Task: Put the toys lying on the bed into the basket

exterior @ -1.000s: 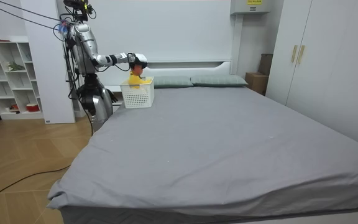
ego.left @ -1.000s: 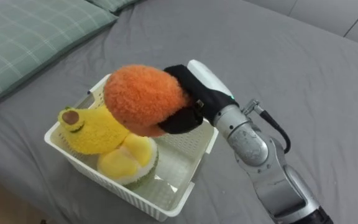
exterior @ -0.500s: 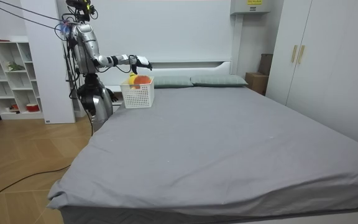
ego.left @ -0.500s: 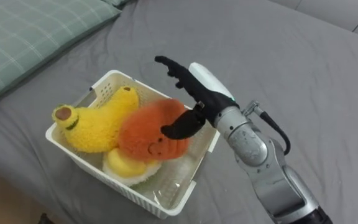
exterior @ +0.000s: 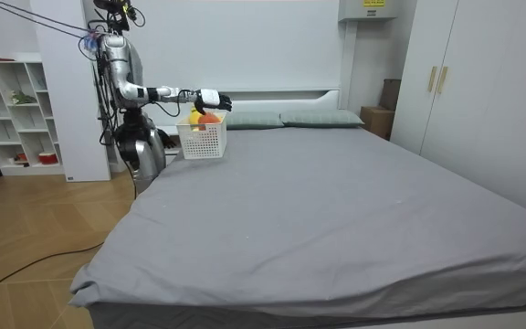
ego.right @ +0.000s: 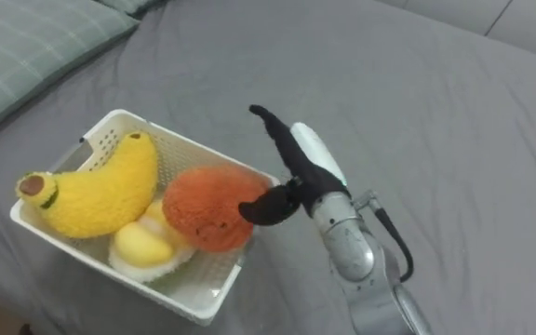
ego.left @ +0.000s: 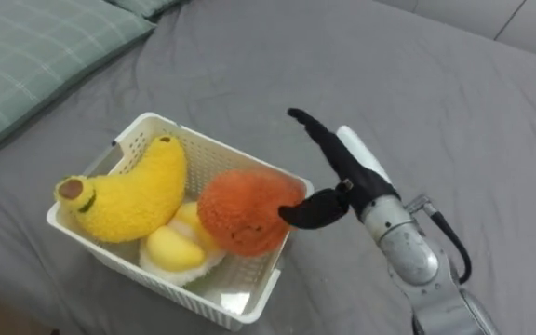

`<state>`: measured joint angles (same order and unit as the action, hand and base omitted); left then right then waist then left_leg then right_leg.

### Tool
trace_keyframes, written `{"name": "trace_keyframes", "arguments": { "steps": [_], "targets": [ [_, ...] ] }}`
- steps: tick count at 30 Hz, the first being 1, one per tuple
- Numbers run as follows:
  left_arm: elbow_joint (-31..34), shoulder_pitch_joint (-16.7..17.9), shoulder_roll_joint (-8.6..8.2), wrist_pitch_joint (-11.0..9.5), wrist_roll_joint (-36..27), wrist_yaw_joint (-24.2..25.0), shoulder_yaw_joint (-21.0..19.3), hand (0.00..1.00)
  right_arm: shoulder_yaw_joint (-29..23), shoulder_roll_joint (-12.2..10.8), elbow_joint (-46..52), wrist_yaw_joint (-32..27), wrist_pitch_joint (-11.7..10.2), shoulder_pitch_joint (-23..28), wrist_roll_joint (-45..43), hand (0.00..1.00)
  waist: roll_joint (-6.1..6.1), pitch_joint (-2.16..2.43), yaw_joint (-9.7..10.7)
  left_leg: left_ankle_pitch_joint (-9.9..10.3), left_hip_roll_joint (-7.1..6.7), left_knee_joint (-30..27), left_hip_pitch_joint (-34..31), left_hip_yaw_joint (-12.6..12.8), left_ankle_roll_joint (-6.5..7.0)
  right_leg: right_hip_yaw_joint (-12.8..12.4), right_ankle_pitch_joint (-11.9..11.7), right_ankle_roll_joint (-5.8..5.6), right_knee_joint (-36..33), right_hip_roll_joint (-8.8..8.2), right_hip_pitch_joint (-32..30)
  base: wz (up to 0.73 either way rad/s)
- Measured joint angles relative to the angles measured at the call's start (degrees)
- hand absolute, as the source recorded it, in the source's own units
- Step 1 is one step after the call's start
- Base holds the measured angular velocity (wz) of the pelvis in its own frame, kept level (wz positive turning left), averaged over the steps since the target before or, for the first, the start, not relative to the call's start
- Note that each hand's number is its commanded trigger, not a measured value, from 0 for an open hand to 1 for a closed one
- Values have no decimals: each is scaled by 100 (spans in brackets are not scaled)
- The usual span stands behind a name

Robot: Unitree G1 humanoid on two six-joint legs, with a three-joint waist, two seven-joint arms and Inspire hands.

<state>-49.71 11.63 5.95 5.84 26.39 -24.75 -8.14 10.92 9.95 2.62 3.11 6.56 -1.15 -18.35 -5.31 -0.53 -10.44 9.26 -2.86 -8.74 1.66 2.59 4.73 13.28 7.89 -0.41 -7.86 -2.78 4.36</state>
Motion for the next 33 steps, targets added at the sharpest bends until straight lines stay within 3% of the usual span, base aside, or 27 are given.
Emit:
{"name": "trace_keyframes", "arguments": {
  "steps": [5, 10, 16, 21, 24, 26, 28, 31, 32, 33],
  "targets": [
    [-156, 143, -7, -95, -214, -237, -305, 0, -1202, 247, 4, -651, -186, 456, 792, 0, 80, 56, 558, 3, 39, 66, 119, 243, -2, -259, -1, 2, -24, 11, -3, -24],
    [-324, 175, -10, -167, -525, -342, -312, 0, -1944, 337, -161, -1193, -212, 930, 1477, 0, 109, 70, 893, 36, 100, 125, 260, 549, -13, -546, -9, 13, -105, 89, -27, -33],
    [-353, 202, -42, -231, -839, -358, -299, 0, -2398, 335, -525, -1859, -265, 1352, 2972, 0, 149, 49, 1070, 145, 188, 107, 353, 862, -47, -859, -21, 32, -174, 182, -70, -29],
    [-352, 318, -42, -231, -897, -387, -290, 0, -2611, 235, -1255, -2357, -402, 1423, 3783, 0, 171, 55, 1260, 183, 215, 103, 391, 934, -56, -873, -26, 40, -174, 198, -68, -9],
    [-372, 319, -30, -243, -1012, -383, -308, 0, -2699, 172, -1890, -2529, -496, 1517, 4358, 0, 231, 70, 1345, 196, 215, 110, 414, 932, -53, -865, -26, 40, -169, 200, -40, 0],
    [-396, 315, -33, -306, -1052, -378, -385, 0, -2758, 80, -2917, -2539, -653, 1569, 4360, 0, 218, 78, 1359, 196, 215, 121, 411, 927, -52, -861, -26, 40, -163, 196, -40, 0],
    [-556, 301, -25, -380, -1047, -372, -437, 0, -2789, 63, -4010, -2499, -668, 1588, 4296, 0, 241, 70, 1366, 198, 214, 119, 404, 902, -53, -846, -25, 38, -167, 200, -40, 5],
    [-716, 319, -34, -390, -1052, -334, -444, 0, -2792, 3, -5495, -2326, -646, 1705, 4295, 0, 232, 100, 1368, 218, 213, 113, 405, 878, -57, -844, -10, 28, -171, 204, -26, 2],
    [-774, 335, -34, -390, -1050, -321, -447, 0, -2793, -8, -5743, -2277, -649, 1748, 4292, 0, 217, 87, 1391, 221, 213, 112, 405, 878, -58, -845, -9, 27, -171, 205, -25, 0],
    [-821, 369, -34, -387, -1048, -283, -467, 0, -2790, -20, -6219, -2140, -642, 1793, 4289, 0, 263, 90, 1416, 222, 212, 110, 405, 876, -58, -849, -6, 27, -177, 205, -23, 0]
  ]
}}
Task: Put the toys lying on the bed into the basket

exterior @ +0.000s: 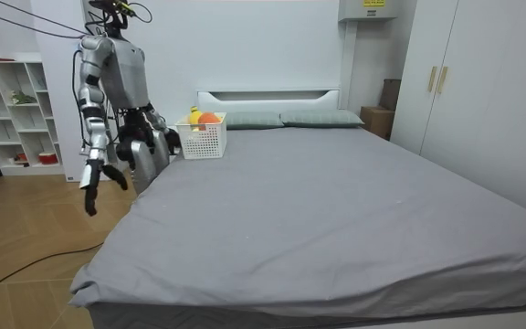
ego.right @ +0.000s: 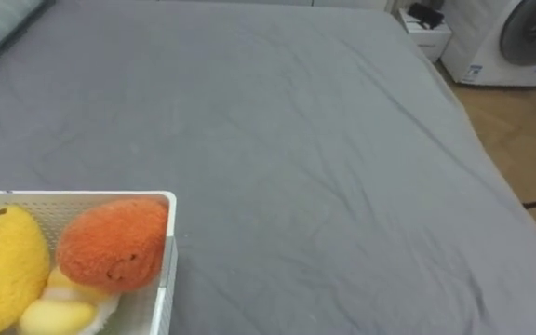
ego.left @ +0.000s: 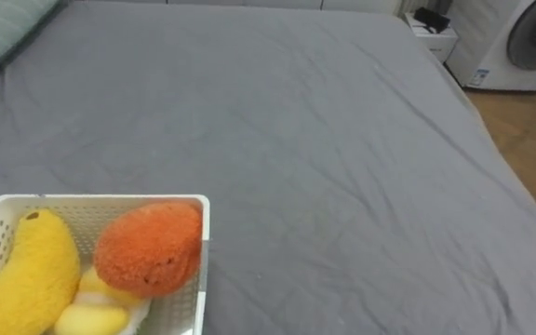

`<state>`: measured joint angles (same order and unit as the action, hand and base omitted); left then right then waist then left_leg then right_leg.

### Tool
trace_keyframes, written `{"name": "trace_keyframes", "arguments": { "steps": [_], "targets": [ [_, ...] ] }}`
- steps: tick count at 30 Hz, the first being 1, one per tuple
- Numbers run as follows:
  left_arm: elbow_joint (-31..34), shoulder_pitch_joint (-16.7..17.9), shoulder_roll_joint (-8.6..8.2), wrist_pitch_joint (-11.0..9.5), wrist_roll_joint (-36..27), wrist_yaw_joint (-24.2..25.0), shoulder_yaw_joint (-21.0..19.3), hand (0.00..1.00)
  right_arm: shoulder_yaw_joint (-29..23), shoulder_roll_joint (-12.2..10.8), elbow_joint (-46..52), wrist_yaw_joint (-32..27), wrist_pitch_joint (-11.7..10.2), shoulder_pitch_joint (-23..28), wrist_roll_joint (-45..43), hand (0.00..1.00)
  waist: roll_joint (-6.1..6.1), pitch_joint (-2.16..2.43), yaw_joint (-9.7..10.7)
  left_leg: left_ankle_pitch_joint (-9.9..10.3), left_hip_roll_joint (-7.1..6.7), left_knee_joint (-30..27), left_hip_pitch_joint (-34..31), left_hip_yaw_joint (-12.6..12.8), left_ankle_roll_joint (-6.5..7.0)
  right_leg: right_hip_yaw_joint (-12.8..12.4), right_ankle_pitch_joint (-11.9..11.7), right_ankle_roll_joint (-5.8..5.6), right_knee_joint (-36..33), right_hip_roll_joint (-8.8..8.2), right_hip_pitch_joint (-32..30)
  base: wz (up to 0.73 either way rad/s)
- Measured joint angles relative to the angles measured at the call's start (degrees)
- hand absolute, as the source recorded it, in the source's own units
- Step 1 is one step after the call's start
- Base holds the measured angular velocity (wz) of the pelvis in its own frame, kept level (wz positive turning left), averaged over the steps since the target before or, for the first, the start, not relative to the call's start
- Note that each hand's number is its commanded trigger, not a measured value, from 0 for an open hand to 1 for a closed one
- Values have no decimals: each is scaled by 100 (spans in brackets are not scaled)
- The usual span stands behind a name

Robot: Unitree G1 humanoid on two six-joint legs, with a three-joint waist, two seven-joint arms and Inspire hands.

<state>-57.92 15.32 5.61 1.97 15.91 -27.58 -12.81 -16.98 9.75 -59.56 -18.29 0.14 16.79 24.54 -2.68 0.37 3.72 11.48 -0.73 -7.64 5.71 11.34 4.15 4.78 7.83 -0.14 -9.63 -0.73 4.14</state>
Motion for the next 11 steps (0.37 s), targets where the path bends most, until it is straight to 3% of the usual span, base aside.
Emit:
{"name": "trace_keyframes", "arguments": {
  "steps": [1, 4, 8, 11],
  "targets": [
    [-69, 55, 3, 8, 23, 73, -63, 0, -2, -12, -405, 165, 30, 52, -29, 0, 0, 18, 48, 4, -5, -5, 4, -5, -2, -3, 7, -1, -4, 1, 4, 0],
    [-196, 94, 5, 63, 198, 229, -223, 0, 89, -52, -1208, 654, 277, 106, -636, 0, 13, -6, 88, 50, -15, -15, 101, -19, -30, -11, 61, 9, -8, -5, 93, -2],
    [-274, 40, 13, 265, 248, 366, -211, 0, 733, -58, -1705, 1232, 694, -155, -1586, 0, -28, -16, 19, 61, -21, -27, 177, 8, -55, -21, 159, 17, -1, -18, 98, -2],
    [-330, 45, 32, 403, 266, 472, -195, 0, 751, -64, -1829, 1441, 829, -338, -2030, 0, -23, -15, 31, 44, -28, -29, 183, -30, -27, -2, 160, 16, 4, -19, 123, 6]
  ]
}}
